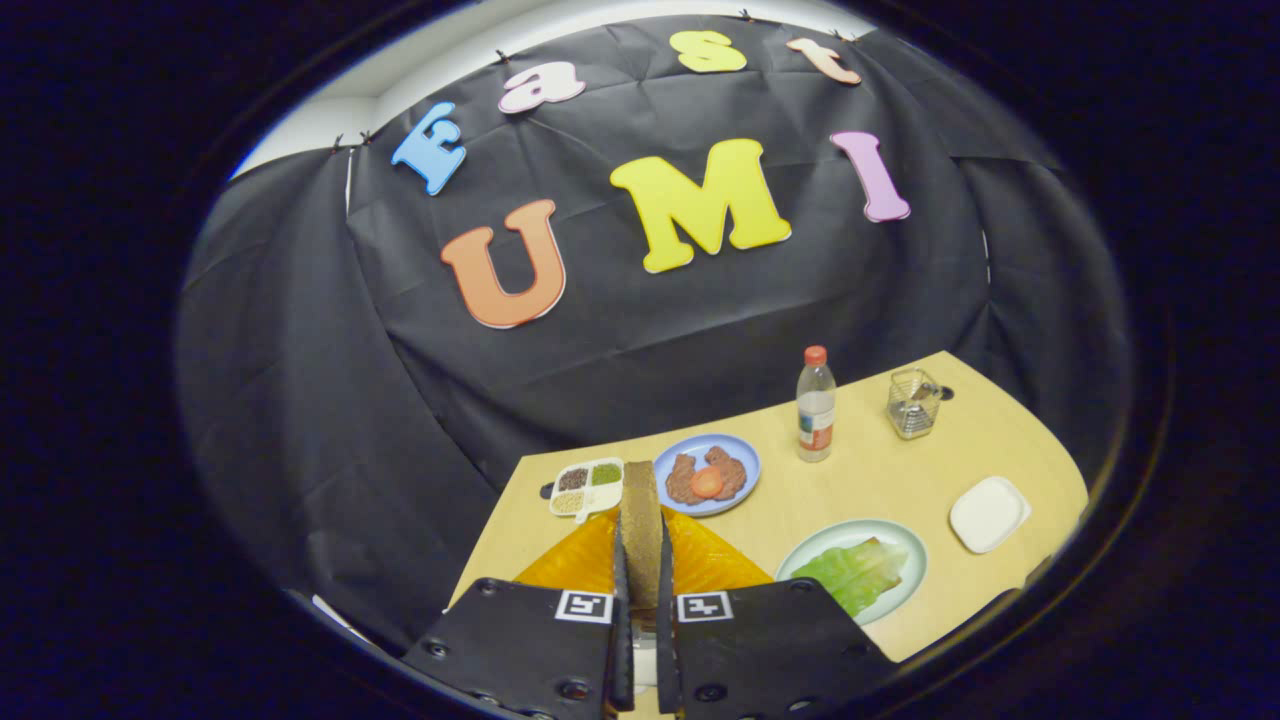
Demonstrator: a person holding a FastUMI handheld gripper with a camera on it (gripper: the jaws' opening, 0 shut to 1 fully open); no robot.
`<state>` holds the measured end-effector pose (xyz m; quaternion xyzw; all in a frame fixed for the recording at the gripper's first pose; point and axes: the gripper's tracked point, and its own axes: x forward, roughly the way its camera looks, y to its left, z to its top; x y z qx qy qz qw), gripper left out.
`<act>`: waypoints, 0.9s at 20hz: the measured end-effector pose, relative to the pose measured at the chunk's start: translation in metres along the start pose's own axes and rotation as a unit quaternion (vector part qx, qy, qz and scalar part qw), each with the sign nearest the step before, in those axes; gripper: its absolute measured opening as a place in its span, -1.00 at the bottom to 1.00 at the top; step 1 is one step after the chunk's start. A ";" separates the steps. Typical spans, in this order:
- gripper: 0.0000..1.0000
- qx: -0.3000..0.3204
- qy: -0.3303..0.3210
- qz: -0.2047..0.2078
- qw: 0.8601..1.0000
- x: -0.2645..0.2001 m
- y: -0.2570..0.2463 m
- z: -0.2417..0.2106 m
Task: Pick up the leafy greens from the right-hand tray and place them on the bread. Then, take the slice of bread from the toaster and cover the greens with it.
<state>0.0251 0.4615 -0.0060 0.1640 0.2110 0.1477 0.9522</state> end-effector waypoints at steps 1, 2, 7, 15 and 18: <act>-0.82 -0.004 -0.004 -0.006 1.000 -0.004 -0.015 0.004; -0.82 -0.007 -0.005 -0.012 1.000 -0.006 -0.030 0.003; -0.83 -0.035 0.034 -0.018 0.999 0.017 -0.101 -0.042; -0.83 0.020 0.100 0.023 0.995 0.080 -0.162 -0.115; -0.83 0.045 0.109 0.032 0.993 0.091 -0.186 -0.125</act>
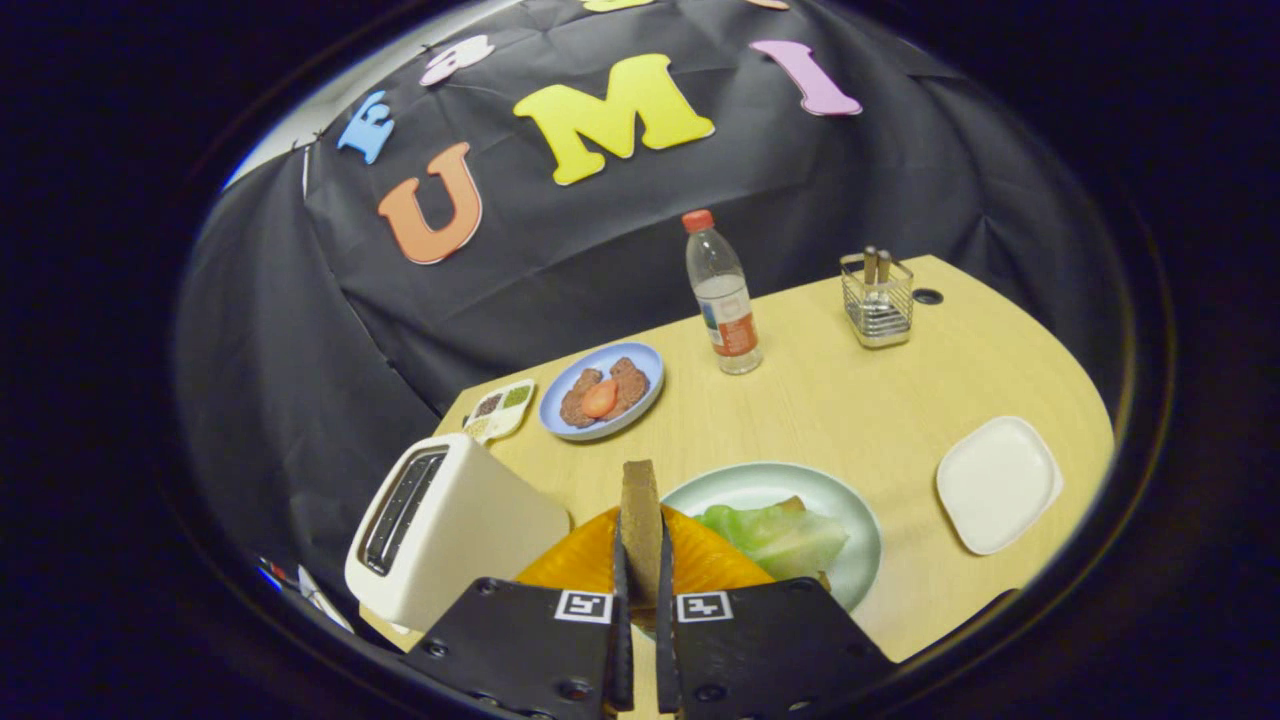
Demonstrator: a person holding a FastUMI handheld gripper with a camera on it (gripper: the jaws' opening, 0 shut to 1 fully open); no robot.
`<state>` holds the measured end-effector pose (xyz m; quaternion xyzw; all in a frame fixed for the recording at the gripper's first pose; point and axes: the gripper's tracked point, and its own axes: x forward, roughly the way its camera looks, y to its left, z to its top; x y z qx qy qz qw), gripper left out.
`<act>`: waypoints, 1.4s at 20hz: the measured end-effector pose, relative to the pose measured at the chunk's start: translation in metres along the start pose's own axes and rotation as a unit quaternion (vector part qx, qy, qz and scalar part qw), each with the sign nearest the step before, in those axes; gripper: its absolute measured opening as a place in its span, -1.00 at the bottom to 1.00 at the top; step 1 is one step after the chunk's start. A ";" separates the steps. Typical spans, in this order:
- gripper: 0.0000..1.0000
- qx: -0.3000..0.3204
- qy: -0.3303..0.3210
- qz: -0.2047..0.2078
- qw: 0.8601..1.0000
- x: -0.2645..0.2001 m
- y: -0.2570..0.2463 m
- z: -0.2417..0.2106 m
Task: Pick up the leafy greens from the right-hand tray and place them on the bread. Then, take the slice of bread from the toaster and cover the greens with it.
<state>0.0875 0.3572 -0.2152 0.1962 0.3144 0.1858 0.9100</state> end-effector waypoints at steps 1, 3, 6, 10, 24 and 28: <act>-0.83 0.002 0.002 -0.001 1.000 0.003 -0.010 -0.001; -0.77 0.008 0.006 -0.001 1.000 0.005 -0.027 -0.004; -0.63 0.001 0.012 -0.006 1.000 0.007 -0.052 -0.007; -0.20 -0.027 0.015 -0.024 0.999 0.011 -0.085 -0.007; 0.90 -0.149 -0.130 -0.090 0.976 -0.114 -0.119 0.112; 0.92 -0.160 -0.177 -0.090 0.967 -0.184 -0.119 0.159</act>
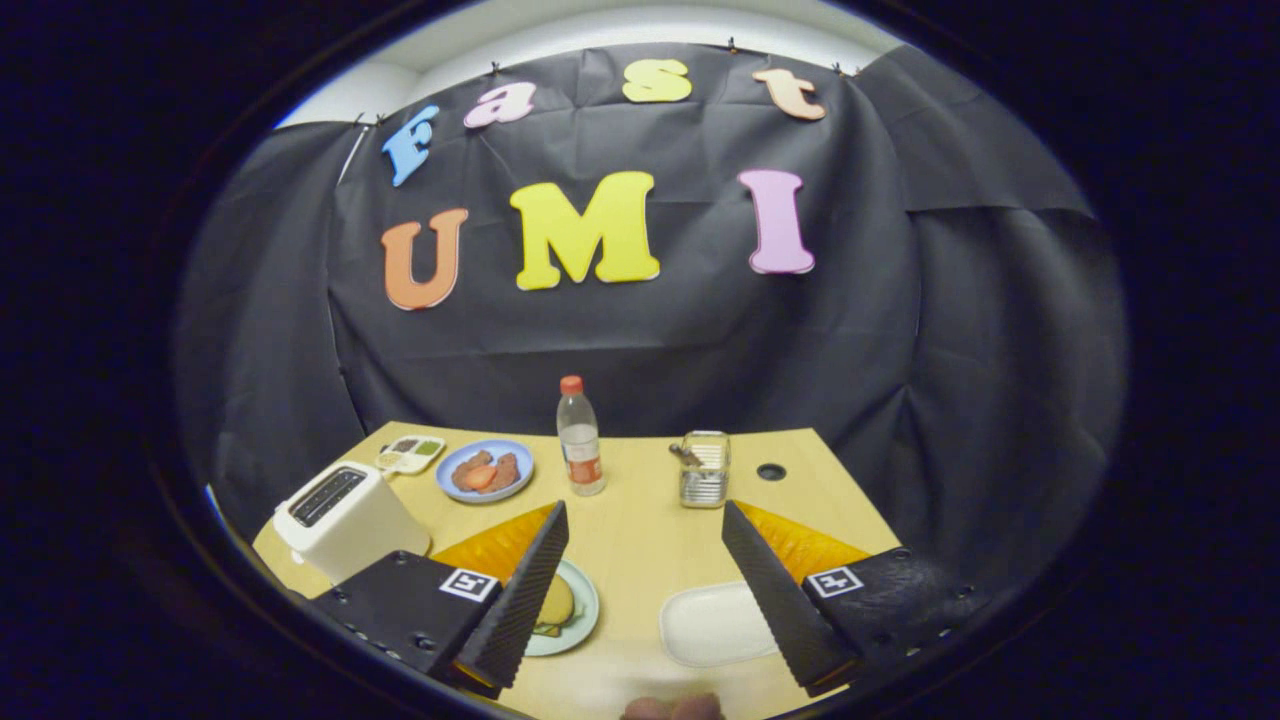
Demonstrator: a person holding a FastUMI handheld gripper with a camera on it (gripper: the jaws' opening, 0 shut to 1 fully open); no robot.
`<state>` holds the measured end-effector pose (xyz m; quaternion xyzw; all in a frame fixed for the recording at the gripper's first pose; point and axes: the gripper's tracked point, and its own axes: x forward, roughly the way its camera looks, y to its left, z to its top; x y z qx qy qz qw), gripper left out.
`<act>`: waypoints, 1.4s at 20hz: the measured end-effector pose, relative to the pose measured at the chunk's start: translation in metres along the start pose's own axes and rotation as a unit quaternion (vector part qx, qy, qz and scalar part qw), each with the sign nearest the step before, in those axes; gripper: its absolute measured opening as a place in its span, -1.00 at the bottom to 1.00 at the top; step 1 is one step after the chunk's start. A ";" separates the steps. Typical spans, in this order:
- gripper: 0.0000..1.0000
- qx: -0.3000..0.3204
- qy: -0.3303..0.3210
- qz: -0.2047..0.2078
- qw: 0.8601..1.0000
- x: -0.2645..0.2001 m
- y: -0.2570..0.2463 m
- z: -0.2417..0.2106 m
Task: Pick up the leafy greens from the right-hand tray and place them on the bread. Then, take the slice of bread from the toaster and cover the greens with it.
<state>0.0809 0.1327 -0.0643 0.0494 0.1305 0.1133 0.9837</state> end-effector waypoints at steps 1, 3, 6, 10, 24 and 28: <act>0.92 -0.006 -0.020 -0.004 1.000 -0.012 -0.009 0.019; 0.92 -0.015 -0.053 -0.009 0.998 -0.038 -0.020 0.052; 0.92 -0.004 -0.081 -0.011 0.997 -0.076 -0.022 0.081; 0.92 -0.004 -0.111 -0.025 0.993 -0.120 -0.018 0.103; 0.92 0.005 -0.121 -0.045 0.992 -0.155 0.014 0.089; 0.91 0.003 -0.116 -0.046 0.992 -0.154 0.018 0.085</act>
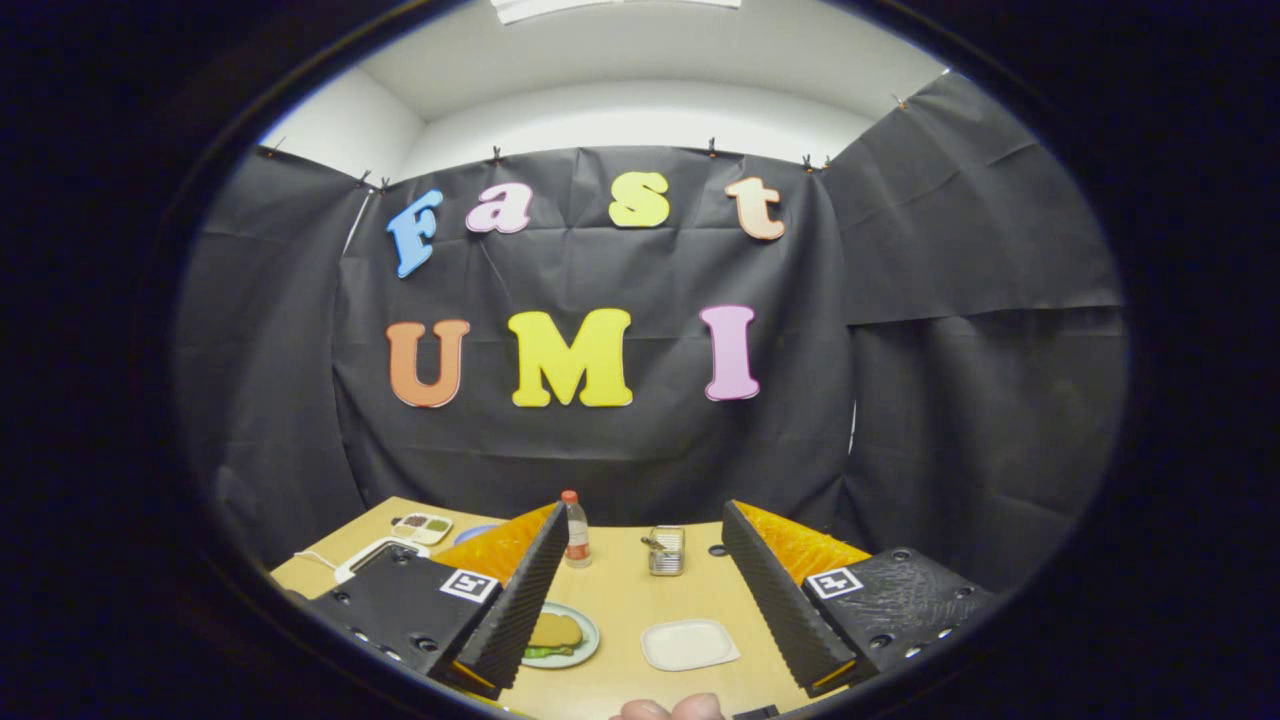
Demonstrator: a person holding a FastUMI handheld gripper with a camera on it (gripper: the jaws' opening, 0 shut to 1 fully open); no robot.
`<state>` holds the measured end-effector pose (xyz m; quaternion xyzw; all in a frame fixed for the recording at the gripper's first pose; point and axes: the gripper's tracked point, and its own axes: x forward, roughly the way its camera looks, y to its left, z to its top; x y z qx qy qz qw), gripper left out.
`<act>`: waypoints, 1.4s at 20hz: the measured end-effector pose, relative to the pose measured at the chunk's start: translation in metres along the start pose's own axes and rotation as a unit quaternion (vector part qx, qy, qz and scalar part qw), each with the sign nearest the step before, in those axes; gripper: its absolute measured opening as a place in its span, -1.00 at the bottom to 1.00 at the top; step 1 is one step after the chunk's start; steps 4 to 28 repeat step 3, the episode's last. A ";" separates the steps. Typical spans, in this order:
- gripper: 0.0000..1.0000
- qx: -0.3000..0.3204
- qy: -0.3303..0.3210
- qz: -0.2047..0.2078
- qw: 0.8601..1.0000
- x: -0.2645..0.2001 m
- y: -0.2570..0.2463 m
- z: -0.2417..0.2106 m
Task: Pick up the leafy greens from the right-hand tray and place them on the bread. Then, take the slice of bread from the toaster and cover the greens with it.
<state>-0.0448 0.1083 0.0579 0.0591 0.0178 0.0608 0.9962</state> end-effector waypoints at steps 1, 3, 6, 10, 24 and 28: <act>0.92 -0.001 0.001 0.000 1.000 0.000 0.000 -0.001; 0.92 -0.002 -0.001 -0.001 1.000 0.002 0.001 0.000; 0.92 -0.002 -0.001 -0.001 1.000 0.002 0.001 0.000; 0.92 -0.002 -0.001 -0.001 1.000 0.002 0.001 0.000; 0.92 -0.002 -0.001 -0.001 1.000 0.002 0.001 0.000; 0.92 -0.002 -0.001 -0.001 1.000 0.002 0.001 0.000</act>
